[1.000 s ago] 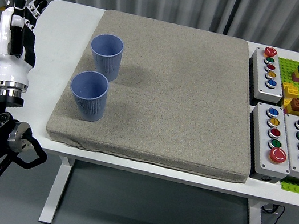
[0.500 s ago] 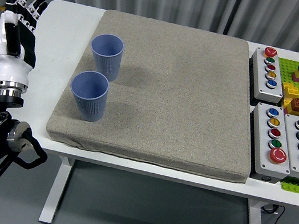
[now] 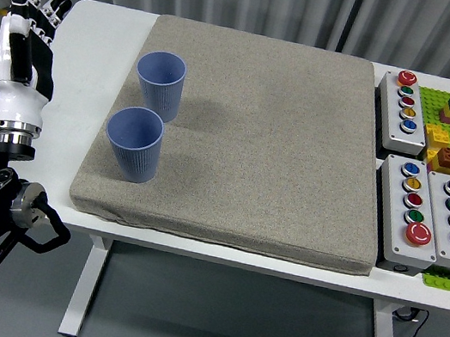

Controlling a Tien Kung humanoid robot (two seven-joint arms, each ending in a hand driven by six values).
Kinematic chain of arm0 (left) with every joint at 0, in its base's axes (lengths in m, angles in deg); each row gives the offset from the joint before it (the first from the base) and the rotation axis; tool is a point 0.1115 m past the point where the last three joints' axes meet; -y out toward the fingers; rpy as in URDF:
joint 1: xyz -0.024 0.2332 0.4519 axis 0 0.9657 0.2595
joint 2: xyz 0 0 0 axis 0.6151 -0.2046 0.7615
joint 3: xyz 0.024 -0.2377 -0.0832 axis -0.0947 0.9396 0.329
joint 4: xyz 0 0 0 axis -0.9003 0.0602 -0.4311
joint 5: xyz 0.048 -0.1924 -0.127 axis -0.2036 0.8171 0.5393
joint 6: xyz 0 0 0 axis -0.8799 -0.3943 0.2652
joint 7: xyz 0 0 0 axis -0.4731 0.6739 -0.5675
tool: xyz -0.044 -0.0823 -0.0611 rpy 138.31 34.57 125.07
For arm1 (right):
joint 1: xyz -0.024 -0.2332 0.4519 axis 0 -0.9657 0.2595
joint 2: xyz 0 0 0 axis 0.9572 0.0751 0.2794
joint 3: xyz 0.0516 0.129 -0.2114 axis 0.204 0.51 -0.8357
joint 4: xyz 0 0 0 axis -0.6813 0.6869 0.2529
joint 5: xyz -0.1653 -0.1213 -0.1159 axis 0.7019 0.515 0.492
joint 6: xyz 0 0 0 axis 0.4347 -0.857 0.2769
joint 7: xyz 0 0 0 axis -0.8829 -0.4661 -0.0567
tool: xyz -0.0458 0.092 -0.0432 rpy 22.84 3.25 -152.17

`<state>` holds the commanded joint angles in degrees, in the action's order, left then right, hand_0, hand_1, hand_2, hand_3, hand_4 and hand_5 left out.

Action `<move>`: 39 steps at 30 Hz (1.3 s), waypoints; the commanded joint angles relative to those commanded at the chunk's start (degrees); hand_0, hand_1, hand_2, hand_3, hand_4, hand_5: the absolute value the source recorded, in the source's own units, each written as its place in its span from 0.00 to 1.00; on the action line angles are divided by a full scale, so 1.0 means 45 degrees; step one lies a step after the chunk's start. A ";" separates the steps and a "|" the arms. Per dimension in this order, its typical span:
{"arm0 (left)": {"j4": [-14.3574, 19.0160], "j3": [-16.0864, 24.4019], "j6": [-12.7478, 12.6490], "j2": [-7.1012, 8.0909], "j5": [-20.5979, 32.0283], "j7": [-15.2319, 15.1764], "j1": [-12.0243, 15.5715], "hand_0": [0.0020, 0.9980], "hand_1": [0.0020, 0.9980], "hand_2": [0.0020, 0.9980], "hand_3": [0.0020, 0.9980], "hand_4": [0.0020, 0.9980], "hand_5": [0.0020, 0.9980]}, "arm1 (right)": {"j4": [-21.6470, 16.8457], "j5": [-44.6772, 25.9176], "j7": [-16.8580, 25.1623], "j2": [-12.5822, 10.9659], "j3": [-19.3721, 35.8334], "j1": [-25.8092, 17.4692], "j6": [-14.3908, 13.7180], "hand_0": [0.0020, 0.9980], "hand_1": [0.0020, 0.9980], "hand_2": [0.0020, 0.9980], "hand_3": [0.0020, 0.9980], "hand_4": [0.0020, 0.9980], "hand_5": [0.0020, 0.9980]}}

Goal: Pick cup pour cup place

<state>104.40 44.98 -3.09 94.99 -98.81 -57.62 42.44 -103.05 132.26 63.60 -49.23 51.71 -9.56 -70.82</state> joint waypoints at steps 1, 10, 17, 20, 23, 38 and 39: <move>0.0002 0.0008 -0.0012 0.0002 0.0000 -0.0001 0.0007 0.86 0.86 0.97 0.97 0.85 1.00 | -0.0002 0.0024 -0.0009 0.0004 0.0007 -0.0003 0.0001 0.64 0.60 0.51 0.59 0.00 0.00; 0.0030 -0.0005 -0.0070 0.0009 -0.0091 0.0016 0.0068 0.86 0.86 0.97 0.97 0.86 1.00 | -0.0004 0.0015 -0.0004 0.0003 -0.0014 -0.0065 -0.0006 0.64 0.60 0.51 0.59 0.00 0.00; 0.0079 -0.0006 -0.0099 0.0023 -0.0100 0.0022 0.0122 0.86 0.86 0.97 0.97 0.86 1.00 | -0.0010 0.0065 -0.0012 0.0013 0.0027 -0.0096 -0.0015 0.64 0.60 0.51 0.59 0.00 0.00; 0.0076 -0.0006 -0.0113 0.0019 -0.0095 0.0008 0.0106 0.86 0.86 0.97 0.97 0.86 1.00 | -0.0015 0.0026 -0.0024 0.0016 0.0033 -0.0095 -0.0041 0.64 0.60 0.51 0.59 0.00 0.00; 0.0079 -0.0019 -0.0125 0.0025 -0.0110 0.0021 0.0094 0.86 0.86 0.97 0.97 0.86 1.00 | -0.0012 0.0032 -0.0013 0.0011 0.0035 -0.0099 -0.0038 0.64 0.60 0.51 0.59 0.00 0.00; 0.0086 -0.0030 -0.0179 0.0024 -0.0255 0.0083 0.0059 0.86 0.86 0.97 0.97 0.87 1.00 | -0.0031 0.0050 -0.0043 0.0034 0.0082 -0.0049 -0.0060 0.64 0.60 0.51 0.59 0.00 0.00; 0.0077 -0.0058 -0.0185 0.0021 -0.0269 0.0098 0.0042 0.86 0.86 0.97 0.97 0.87 1.00 | -0.0017 -0.0035 -0.0031 0.0011 0.0000 -0.0058 -0.0057 0.64 0.60 0.51 0.59 0.00 0.00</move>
<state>104.75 44.71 -3.92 95.09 -100.02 -57.18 42.63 -103.12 132.11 63.46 -49.18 51.71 -9.82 -71.08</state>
